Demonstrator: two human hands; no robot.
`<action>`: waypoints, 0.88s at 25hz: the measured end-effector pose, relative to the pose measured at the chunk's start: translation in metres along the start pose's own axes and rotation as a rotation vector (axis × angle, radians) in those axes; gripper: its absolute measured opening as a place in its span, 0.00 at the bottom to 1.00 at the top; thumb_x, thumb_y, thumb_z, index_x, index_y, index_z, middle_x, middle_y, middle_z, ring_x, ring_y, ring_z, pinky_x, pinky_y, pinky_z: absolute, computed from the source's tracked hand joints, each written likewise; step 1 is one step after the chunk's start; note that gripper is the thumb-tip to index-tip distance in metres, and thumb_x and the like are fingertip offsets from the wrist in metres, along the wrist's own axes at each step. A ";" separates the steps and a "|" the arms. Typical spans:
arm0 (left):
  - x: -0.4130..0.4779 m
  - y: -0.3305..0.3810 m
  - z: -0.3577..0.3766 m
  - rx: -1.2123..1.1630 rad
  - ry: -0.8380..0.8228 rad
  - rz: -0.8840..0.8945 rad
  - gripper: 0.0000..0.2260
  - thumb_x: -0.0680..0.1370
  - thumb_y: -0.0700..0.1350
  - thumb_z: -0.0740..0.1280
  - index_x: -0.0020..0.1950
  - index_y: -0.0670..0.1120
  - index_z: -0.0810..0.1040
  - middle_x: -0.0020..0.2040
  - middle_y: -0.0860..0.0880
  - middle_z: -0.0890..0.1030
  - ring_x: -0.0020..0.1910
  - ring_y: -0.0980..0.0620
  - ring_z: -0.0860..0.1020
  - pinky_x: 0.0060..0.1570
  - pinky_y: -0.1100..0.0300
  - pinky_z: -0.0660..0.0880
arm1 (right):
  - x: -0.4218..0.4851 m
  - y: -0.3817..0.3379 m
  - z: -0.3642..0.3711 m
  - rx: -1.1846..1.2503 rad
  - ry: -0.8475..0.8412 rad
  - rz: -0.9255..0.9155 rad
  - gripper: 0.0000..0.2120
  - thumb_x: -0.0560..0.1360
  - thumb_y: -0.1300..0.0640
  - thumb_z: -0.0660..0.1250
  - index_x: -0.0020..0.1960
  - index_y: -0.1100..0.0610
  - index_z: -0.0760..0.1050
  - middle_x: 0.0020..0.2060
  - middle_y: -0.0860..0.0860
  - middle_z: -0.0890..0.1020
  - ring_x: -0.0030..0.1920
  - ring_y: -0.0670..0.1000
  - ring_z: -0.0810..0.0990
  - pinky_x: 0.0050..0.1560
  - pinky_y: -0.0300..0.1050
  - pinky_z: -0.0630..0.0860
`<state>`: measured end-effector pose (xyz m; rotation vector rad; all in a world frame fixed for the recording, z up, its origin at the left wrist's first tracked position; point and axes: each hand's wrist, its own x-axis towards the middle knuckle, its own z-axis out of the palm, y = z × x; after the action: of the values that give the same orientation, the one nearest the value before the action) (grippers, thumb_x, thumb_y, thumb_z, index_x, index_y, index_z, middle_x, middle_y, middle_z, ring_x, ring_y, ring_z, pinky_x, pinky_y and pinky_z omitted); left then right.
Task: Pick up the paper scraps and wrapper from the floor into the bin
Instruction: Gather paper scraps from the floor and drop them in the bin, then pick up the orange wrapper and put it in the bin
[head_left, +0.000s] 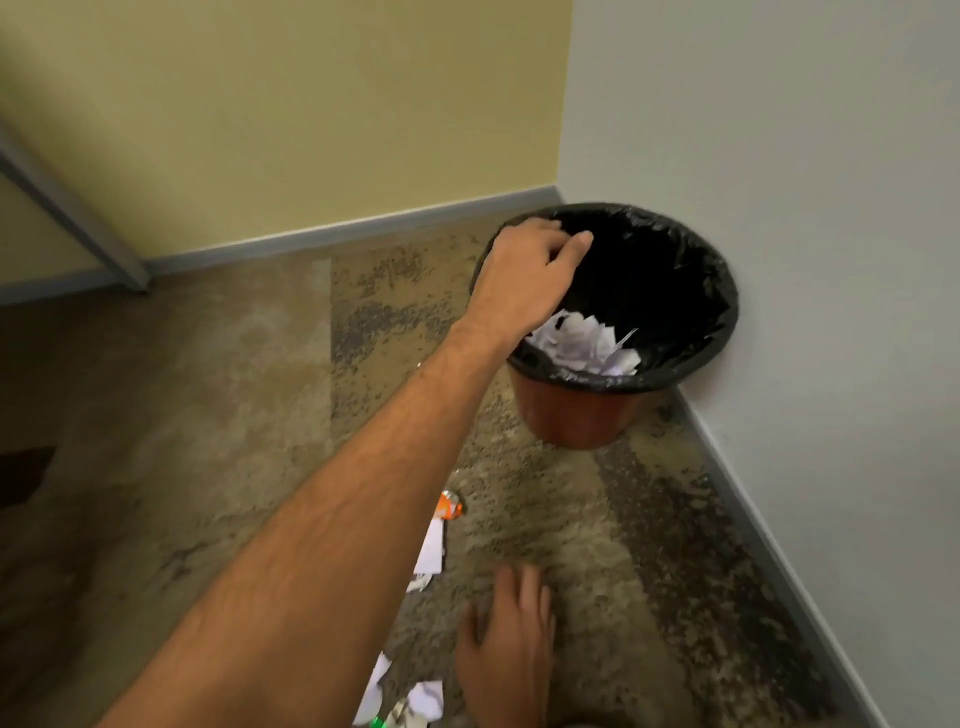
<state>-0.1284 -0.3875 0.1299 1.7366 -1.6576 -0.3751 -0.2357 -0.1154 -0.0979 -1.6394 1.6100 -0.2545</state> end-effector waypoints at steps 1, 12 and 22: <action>-0.012 -0.006 -0.005 -0.030 0.085 0.037 0.20 0.87 0.55 0.63 0.59 0.44 0.90 0.66 0.45 0.87 0.71 0.49 0.80 0.72 0.55 0.71 | -0.003 -0.004 0.006 -0.078 0.099 -0.078 0.28 0.71 0.39 0.60 0.65 0.53 0.79 0.62 0.56 0.84 0.60 0.60 0.87 0.55 0.58 0.87; -0.256 -0.186 0.035 -0.052 0.264 -0.353 0.18 0.88 0.51 0.62 0.75 0.46 0.80 0.79 0.51 0.77 0.81 0.50 0.71 0.80 0.41 0.68 | 0.030 -0.024 0.063 -0.328 0.099 -0.403 0.45 0.77 0.32 0.64 0.87 0.47 0.54 0.89 0.56 0.49 0.89 0.62 0.45 0.86 0.69 0.53; -0.339 -0.318 0.041 0.239 0.168 -0.598 0.34 0.86 0.66 0.49 0.86 0.49 0.64 0.89 0.48 0.59 0.90 0.47 0.51 0.87 0.37 0.44 | 0.117 -0.046 0.093 -0.495 0.045 -0.511 0.63 0.65 0.13 0.62 0.89 0.40 0.42 0.89 0.61 0.42 0.88 0.69 0.41 0.84 0.76 0.45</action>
<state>0.0383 -0.0933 -0.1919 2.3651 -1.0724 -0.2938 -0.1222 -0.1910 -0.1733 -2.4369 1.3227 -0.1555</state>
